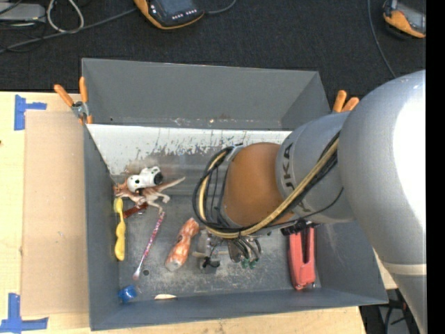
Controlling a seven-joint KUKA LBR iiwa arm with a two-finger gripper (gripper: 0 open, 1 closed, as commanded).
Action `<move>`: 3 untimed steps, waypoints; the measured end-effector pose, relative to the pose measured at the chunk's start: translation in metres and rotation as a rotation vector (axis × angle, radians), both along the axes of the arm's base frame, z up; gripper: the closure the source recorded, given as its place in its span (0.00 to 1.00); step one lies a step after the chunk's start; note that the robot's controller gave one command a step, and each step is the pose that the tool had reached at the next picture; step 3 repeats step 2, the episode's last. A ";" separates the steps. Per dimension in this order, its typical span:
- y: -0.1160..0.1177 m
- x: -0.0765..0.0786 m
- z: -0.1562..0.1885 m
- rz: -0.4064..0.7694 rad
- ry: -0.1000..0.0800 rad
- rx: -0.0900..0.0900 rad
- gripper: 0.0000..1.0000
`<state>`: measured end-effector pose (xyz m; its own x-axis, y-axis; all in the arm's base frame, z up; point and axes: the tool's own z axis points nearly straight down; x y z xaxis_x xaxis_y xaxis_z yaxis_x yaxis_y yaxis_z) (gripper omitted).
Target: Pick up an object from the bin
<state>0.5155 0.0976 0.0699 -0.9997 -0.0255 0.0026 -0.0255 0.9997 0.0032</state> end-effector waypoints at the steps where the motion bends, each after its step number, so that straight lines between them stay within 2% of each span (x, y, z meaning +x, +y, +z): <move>1: 0.000 -0.002 0.055 0.016 0.007 -0.001 1.00; 2: 0.004 0.022 0.129 0.081 0.009 -0.001 1.00; 3: 0.004 0.022 0.129 0.081 0.009 -0.001 1.00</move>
Offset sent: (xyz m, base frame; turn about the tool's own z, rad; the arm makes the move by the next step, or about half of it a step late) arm 0.0232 0.0042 0.1294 -0.0809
